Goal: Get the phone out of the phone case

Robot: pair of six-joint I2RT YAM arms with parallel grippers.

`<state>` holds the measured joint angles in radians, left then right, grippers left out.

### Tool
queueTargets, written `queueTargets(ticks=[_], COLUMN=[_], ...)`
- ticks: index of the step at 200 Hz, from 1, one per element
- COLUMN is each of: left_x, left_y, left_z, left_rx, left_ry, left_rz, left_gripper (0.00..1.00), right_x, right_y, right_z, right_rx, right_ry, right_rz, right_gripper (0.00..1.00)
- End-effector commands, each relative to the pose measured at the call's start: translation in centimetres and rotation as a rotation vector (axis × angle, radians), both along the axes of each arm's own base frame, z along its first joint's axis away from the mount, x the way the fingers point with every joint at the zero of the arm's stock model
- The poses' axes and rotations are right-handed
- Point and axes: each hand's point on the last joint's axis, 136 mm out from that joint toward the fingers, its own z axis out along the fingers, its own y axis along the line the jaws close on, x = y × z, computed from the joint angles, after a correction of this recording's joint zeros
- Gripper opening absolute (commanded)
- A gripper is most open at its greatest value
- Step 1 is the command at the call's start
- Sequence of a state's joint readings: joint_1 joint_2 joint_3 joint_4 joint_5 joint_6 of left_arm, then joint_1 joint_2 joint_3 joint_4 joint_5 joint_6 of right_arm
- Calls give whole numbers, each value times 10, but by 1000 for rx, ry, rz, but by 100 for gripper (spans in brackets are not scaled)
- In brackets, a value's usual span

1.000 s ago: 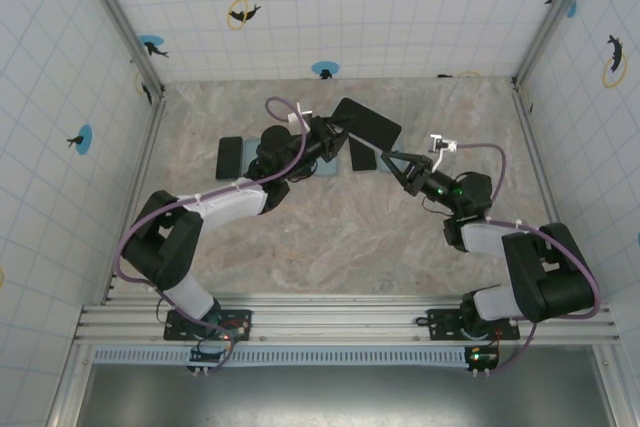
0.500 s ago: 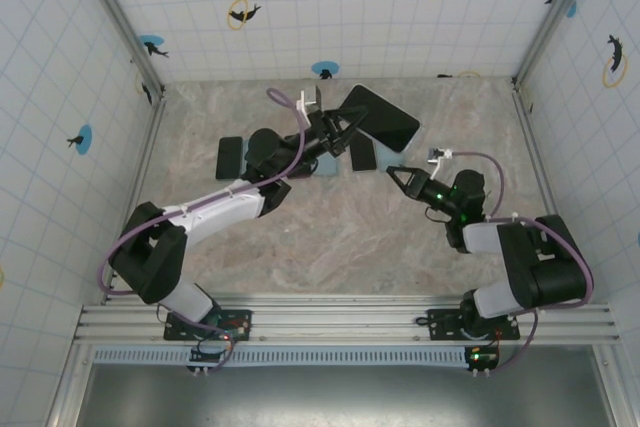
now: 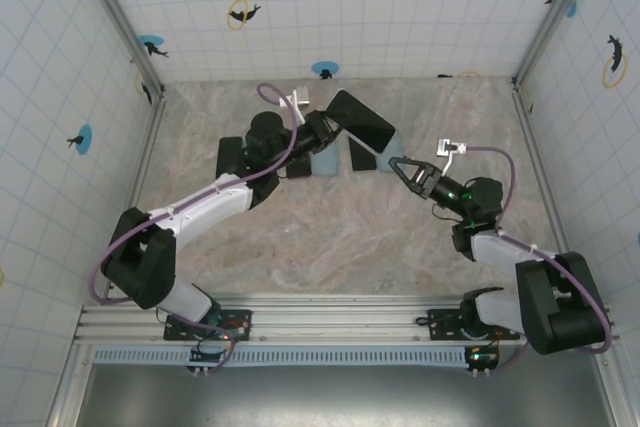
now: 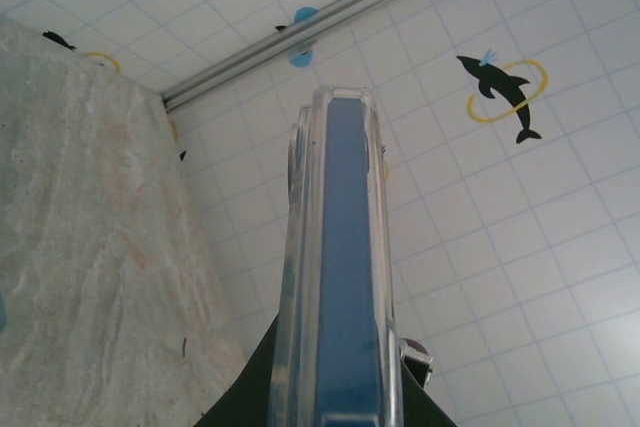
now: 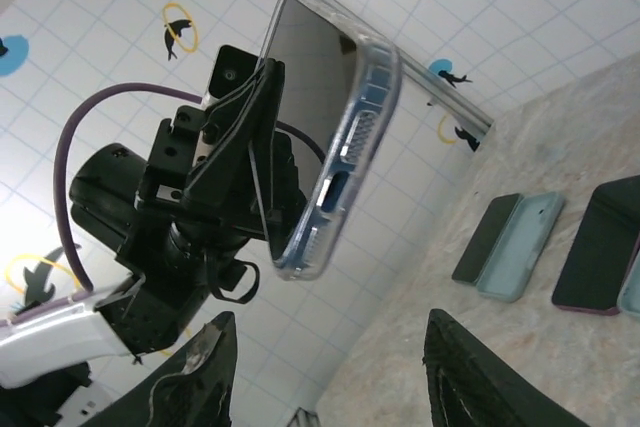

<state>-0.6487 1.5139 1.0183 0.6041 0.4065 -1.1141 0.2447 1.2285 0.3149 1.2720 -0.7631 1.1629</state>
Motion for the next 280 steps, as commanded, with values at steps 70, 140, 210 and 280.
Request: queueTargets(ticks=[70, 140, 210, 280], left_x=[-10, -16, -50, -71], left_y=[5, 4, -20, -26], left_z=[49, 60, 90, 107], left_rx=[-53, -134, -274, -404], left_ry=[-141, -123, -86, -47], left_rz=[-6, -45, -197, -253], left_gripper=[0, 0, 0, 0], right_x=[8, 15, 31, 33], right_y=[23, 24, 25, 28], right_z=[27, 0, -28, -68], right_rx=[113, 57, -10, -164], right_ry=[36, 107, 161, 146], right_rz=[65, 42, 13, -41], right_gripper=[33, 17, 8, 6])
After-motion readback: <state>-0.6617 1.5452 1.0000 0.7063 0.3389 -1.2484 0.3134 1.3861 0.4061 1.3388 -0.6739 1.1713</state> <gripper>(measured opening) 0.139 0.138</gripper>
